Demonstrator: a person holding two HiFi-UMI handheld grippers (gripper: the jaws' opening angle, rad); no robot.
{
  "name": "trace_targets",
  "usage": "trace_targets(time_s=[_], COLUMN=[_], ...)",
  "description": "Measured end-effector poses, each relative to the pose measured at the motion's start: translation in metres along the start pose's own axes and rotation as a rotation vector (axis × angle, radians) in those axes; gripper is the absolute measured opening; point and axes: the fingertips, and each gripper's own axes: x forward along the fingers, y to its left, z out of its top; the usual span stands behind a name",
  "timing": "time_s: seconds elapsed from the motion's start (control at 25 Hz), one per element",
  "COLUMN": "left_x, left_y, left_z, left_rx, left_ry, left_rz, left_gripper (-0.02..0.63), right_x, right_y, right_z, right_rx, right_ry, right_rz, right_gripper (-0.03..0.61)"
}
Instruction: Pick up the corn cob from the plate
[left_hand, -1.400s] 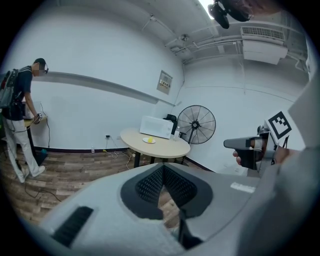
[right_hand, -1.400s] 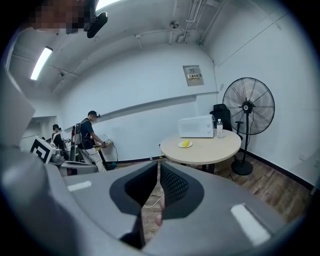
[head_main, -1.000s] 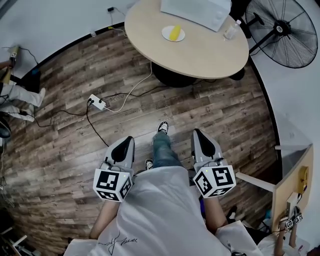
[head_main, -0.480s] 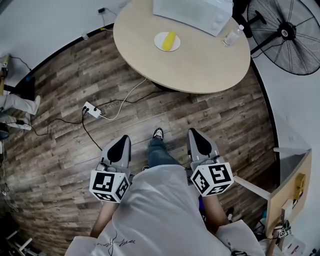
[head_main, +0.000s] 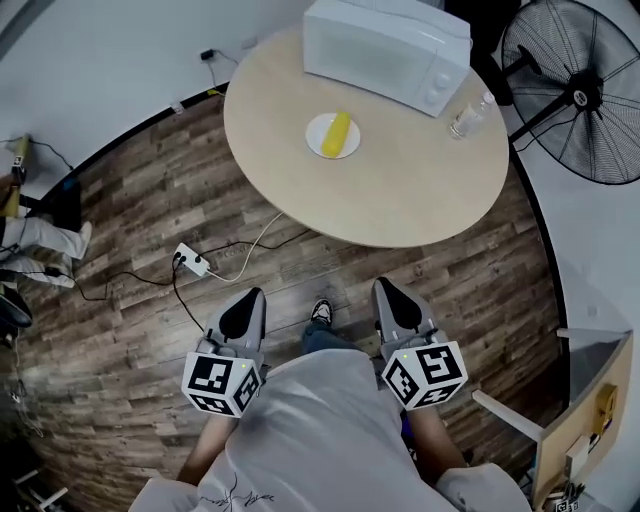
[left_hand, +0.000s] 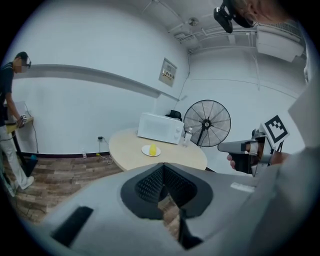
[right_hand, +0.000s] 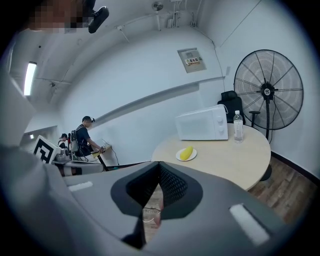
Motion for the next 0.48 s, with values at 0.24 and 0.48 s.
trace_targets(time_s=[0.24, 0.48], left_x=[0.030, 0.033], left_y=[0.001, 0.006], left_z=[0.030, 0.039], left_rx=[0.010, 0.016], left_ry=[-0.029, -0.044], left_rz=[0.016, 0.036], left_gripper=[-0.009, -0.009], right_x=[0.016, 0.016], right_y=[-0.030, -0.039], right_z=[0.019, 0.015], right_rx=[-0.010, -0.003], right_ry=[-0.019, -0.019], right_rz=[-0.003, -0.013], right_gripper=[0.012, 0.012])
